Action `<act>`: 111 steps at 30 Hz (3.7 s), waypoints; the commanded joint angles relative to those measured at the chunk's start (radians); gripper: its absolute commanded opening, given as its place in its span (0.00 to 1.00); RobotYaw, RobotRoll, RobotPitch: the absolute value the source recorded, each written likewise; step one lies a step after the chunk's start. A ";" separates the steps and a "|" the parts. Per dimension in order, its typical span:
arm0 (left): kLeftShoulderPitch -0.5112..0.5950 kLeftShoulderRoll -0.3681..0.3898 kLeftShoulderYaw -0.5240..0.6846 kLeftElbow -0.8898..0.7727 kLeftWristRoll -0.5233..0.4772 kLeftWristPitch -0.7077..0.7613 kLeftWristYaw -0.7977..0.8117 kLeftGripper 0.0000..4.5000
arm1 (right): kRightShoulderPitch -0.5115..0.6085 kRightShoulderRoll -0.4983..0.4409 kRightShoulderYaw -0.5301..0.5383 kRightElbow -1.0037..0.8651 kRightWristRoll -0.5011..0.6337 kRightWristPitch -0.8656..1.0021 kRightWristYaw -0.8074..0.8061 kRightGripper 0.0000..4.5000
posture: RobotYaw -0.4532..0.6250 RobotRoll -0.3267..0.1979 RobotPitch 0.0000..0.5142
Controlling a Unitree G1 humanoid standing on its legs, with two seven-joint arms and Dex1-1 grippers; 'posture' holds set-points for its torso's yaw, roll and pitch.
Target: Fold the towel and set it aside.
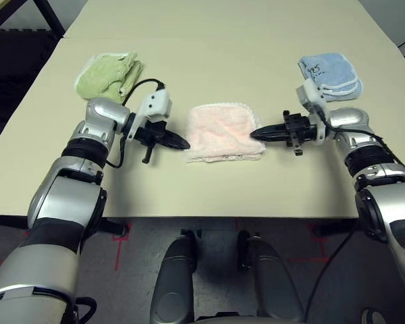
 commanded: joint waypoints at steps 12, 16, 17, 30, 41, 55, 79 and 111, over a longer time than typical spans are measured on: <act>0.049 -0.110 0.066 -0.291 -0.057 0.307 0.050 0.00 | -0.039 0.126 -0.006 0.023 -0.085 0.015 -0.291 0.00 | 0.40 0.62 0.44; 0.074 -0.136 0.063 -0.219 -0.007 0.239 0.142 0.00 | -0.027 0.141 0.013 0.028 -0.115 0.007 -0.306 0.00 | 0.41 0.62 0.45; 0.077 -0.140 0.062 -0.198 0.004 0.219 0.162 0.00 | -0.024 0.142 0.019 0.028 -0.124 0.008 -0.308 0.00 | 0.41 0.62 0.46; 0.068 -0.118 0.032 0.039 0.158 0.067 0.285 0.00 | 0.024 0.119 0.095 0.072 -0.252 -0.018 -0.378 0.00 | 0.40 0.62 0.47; 0.063 -0.116 0.063 0.048 0.145 0.044 0.254 0.00 | 0.026 0.081 0.123 0.137 -0.328 -0.126 -0.525 0.00 | 0.39 0.62 0.47; 0.209 0.052 0.123 -0.517 -0.088 0.329 -0.036 0.00 | -0.005 -0.060 -0.093 -0.155 0.067 0.392 0.024 0.00 | 0.39 0.62 0.43; 0.481 0.156 0.132 -0.789 -0.128 0.228 0.020 0.46 | 0.239 -0.272 0.018 -0.451 0.272 0.972 -0.072 0.39 | 0.37 0.62 0.40; 0.588 0.196 0.141 -0.939 -0.191 0.265 0.077 1.00 | 0.335 -0.258 -0.098 -0.601 0.406 1.429 -0.333 0.99 | 0.39 0.62 0.35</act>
